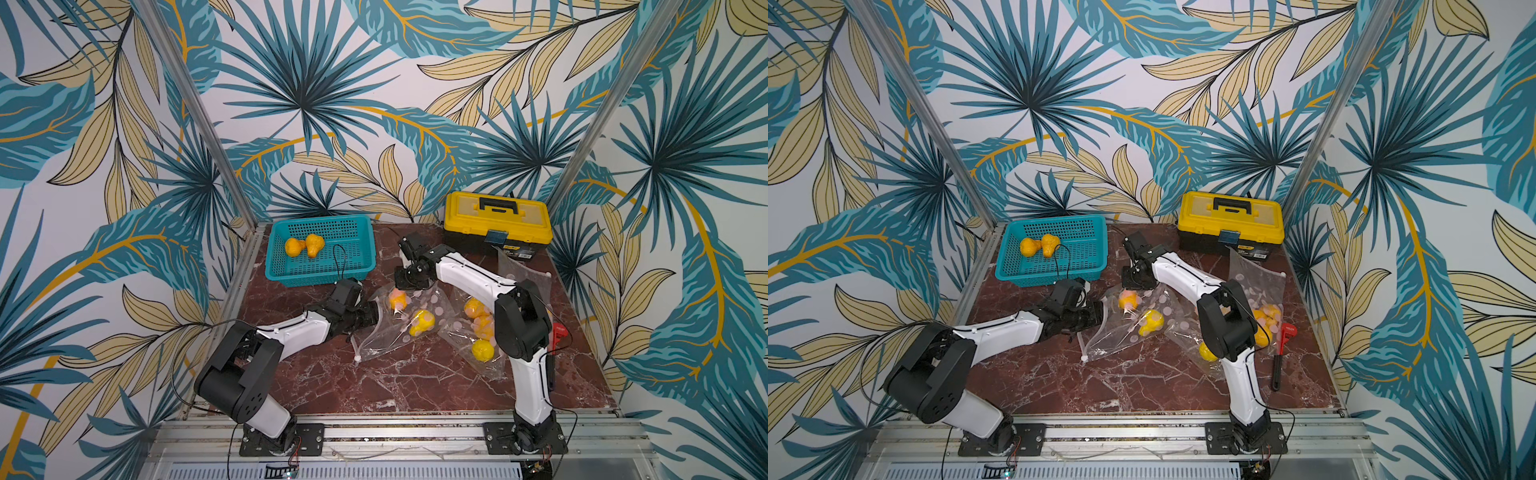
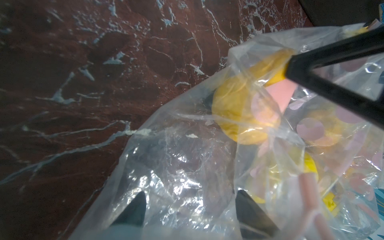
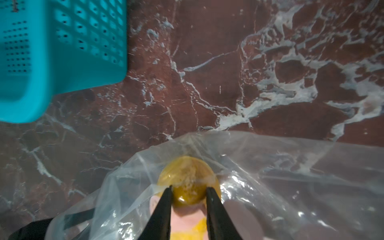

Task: Open the zip-top bag and take out the pear
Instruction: Pick up the pear from the zipper food storage bag.

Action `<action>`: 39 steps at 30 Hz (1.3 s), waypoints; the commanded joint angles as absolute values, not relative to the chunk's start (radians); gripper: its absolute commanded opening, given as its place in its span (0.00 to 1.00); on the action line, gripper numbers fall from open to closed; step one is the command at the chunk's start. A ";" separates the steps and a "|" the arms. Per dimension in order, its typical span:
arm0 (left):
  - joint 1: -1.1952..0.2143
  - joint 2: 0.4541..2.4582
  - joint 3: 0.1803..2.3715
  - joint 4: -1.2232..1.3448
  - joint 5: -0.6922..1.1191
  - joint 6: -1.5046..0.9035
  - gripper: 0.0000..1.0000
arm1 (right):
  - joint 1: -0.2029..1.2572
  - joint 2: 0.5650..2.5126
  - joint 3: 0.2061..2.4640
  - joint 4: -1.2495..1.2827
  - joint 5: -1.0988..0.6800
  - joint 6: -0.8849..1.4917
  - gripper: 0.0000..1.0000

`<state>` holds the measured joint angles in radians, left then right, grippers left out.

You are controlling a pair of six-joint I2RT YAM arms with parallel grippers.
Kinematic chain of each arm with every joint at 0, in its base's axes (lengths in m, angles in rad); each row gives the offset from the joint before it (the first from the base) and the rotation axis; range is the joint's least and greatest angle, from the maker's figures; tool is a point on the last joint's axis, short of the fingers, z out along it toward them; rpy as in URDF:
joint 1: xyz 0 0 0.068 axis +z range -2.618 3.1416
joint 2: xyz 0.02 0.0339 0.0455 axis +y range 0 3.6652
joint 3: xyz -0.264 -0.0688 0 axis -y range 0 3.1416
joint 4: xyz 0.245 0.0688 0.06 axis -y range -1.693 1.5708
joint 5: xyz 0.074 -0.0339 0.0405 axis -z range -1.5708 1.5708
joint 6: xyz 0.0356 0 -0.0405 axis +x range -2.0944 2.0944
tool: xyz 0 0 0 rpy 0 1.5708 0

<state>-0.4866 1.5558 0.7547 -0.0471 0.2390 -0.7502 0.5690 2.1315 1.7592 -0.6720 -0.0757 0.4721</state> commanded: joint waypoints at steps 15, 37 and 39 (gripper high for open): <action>-0.511 1.584 0.779 -0.025 0.273 -0.728 0.75 | 0.553 2.160 1.689 -0.519 -0.495 0.564 0.27; -0.518 1.546 0.831 -0.024 0.256 -0.749 0.77 | 0.553 2.036 1.546 -0.740 -0.224 0.499 0.33; -0.521 1.558 0.843 -0.025 0.253 -0.749 0.78 | 0.555 2.052 1.531 -0.705 -0.271 0.505 0.32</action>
<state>-0.5125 1.5440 0.8101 -0.0410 0.2653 -0.7513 0.5453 2.0274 1.5608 -0.7322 -0.2153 0.4946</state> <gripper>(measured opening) 0.780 0.325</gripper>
